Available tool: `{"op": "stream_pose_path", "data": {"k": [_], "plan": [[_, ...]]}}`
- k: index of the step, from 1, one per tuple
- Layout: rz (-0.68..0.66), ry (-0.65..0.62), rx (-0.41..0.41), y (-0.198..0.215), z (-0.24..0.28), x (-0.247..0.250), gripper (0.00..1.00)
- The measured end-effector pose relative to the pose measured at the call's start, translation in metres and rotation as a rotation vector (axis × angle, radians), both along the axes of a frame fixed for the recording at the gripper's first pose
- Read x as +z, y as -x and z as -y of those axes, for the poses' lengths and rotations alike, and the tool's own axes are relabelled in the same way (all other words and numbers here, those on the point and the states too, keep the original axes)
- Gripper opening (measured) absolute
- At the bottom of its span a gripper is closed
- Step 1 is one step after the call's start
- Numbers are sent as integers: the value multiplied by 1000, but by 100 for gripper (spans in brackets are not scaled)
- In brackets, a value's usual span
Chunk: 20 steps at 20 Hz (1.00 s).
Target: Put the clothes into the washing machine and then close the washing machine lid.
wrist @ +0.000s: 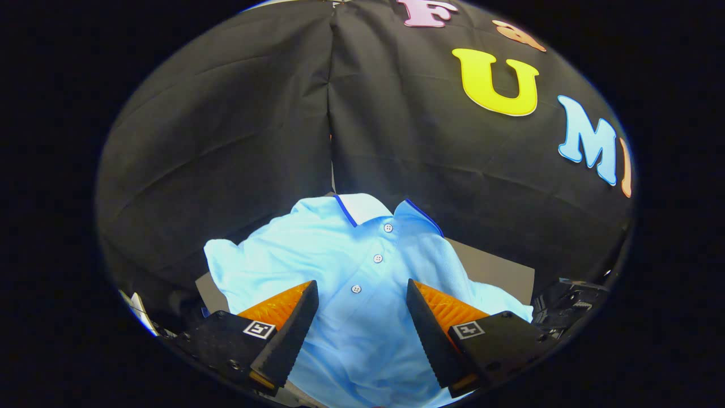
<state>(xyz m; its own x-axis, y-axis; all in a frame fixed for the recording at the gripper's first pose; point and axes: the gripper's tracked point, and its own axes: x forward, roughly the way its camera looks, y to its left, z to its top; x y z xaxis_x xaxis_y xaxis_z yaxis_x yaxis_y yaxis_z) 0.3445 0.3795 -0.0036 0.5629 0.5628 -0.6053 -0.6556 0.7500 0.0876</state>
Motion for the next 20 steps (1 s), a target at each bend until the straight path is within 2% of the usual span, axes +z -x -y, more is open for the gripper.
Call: {"op": "stream_pose_path", "data": {"k": [6, 14, 16, 20], "plan": [[-95, 37, 28, 3, -5, -21, 98], [-70, 72, 68, 3, -5, -23, 96], [-82, 75, 63, 3, -5, -23, 89], [-101, 93, 46, 4, -6, -23, 89]]}}
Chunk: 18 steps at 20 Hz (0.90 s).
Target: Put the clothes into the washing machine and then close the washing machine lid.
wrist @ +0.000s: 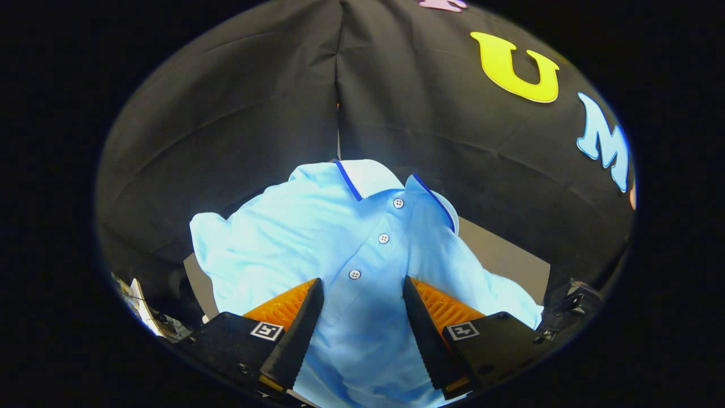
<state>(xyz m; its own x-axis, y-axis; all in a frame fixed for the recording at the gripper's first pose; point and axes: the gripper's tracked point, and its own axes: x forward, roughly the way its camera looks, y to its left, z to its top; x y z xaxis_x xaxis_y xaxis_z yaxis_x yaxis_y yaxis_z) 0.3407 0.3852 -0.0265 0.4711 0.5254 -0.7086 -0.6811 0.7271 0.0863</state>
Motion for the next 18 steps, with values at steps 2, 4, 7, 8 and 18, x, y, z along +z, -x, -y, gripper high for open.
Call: {"op": "stream_pose_path", "data": {"k": [2, 4, 7, 8, 18], "plan": [[-9, 10, 10, -1, 0, 0, 89], [-15, -8, -1, -1, -2, 1, 64], [15, -43, 24, 0, -3, 4, 33], [20, -57, 27, -1, -6, 3, 25], [86, -175, 12, 10, -1, 12, 1]]}}
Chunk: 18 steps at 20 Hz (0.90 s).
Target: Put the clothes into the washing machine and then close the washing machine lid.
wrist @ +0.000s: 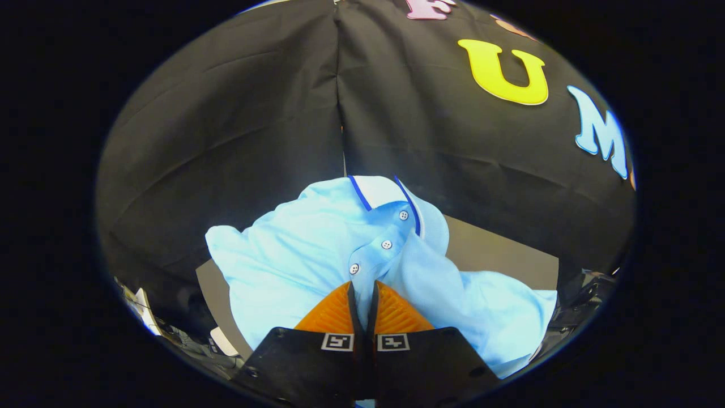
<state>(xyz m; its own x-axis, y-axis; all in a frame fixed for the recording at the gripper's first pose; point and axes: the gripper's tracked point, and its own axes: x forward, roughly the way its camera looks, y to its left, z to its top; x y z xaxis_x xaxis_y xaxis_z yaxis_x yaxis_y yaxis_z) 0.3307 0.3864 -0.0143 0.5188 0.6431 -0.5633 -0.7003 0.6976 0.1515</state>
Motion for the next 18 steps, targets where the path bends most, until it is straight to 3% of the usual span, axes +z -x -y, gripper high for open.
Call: {"op": "stream_pose_path", "data": {"k": [5, 18], "plan": [[25, -127, -21, 6, 10, 35, 1], [158, -240, -54, 30, 73, 99, 1]]}}
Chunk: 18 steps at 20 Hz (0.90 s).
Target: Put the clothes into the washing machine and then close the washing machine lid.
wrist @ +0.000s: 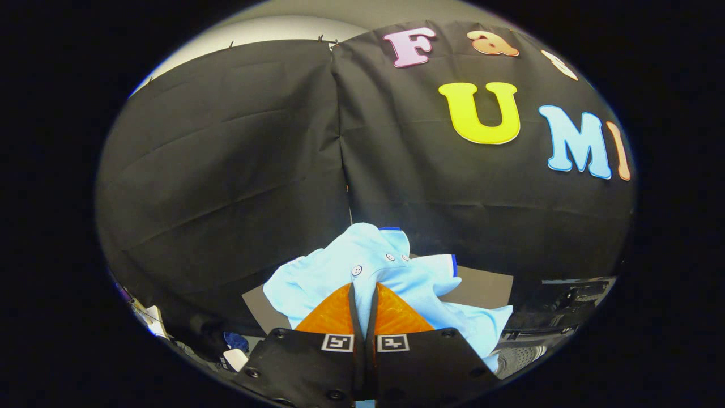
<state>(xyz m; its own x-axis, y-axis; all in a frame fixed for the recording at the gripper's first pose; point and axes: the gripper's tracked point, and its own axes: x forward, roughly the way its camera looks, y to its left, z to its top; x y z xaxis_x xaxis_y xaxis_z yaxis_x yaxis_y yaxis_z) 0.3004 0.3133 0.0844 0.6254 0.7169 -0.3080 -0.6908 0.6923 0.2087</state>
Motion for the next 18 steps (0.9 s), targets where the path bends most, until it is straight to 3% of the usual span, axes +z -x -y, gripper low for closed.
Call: {"op": "stream_pose_path", "data": {"k": [18], "plan": [[14, -80, -173, -21, 142, 20, 1]]}}
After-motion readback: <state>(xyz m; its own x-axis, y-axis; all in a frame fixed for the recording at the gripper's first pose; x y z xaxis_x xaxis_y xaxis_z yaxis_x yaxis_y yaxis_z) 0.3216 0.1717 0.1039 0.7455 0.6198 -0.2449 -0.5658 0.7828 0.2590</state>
